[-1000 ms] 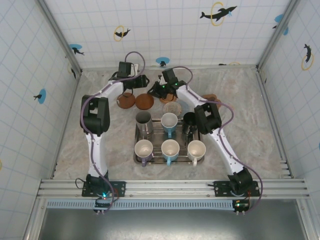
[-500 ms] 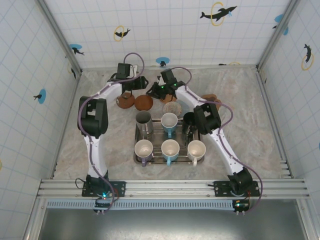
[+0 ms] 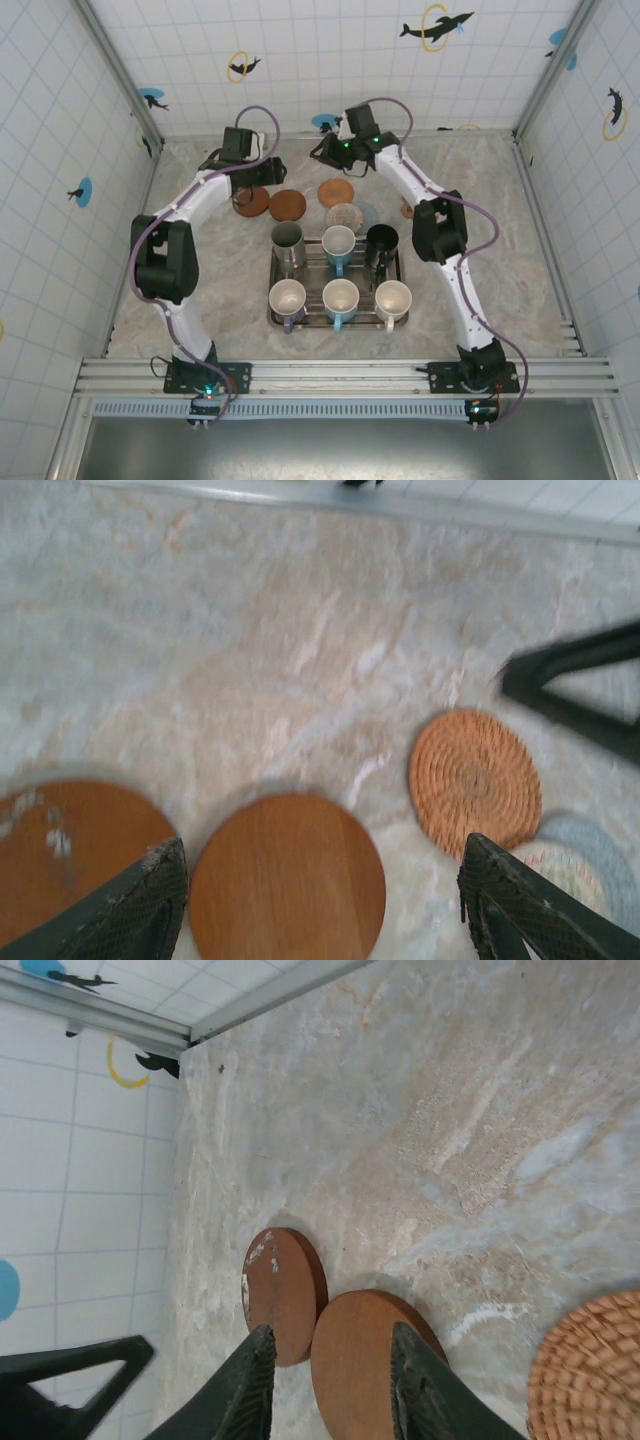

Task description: Place the cup by the coaster

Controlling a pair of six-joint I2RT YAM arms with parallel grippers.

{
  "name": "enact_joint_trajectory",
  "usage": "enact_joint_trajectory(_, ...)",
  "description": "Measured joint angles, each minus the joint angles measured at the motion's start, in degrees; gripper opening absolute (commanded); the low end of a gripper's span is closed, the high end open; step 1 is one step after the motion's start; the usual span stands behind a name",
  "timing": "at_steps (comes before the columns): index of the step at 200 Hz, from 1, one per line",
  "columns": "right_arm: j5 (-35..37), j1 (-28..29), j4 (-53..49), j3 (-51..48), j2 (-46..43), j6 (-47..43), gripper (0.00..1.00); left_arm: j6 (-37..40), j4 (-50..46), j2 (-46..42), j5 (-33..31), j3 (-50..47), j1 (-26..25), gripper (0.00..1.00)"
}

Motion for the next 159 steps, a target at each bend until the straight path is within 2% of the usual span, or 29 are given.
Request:
enact_joint_trajectory(24,0.94,0.2,-4.0,-0.57,-2.45,-4.59,0.46,-0.59,-1.97,-2.23,-1.09,-4.79,-0.33,0.74)
enact_joint_trajectory(50,2.03,1.42,-10.16,-1.53,-2.58,-9.6,0.5,-1.66,-3.63,-2.4,-1.88,-6.19,-0.31,0.74)
enact_joint_trajectory(102,2.19,3.52,-13.84,-8.07,-2.58,-12.87,0.49,-3.28,-3.72,-2.4,-1.84,-7.3,-0.31,0.75)
enact_joint_trajectory(159,0.5,4.57,-13.44,-8.72,-2.45,-12.2,0.46,-4.02,-2.64,-1.79,-1.18,-8.02,-0.31,0.75)
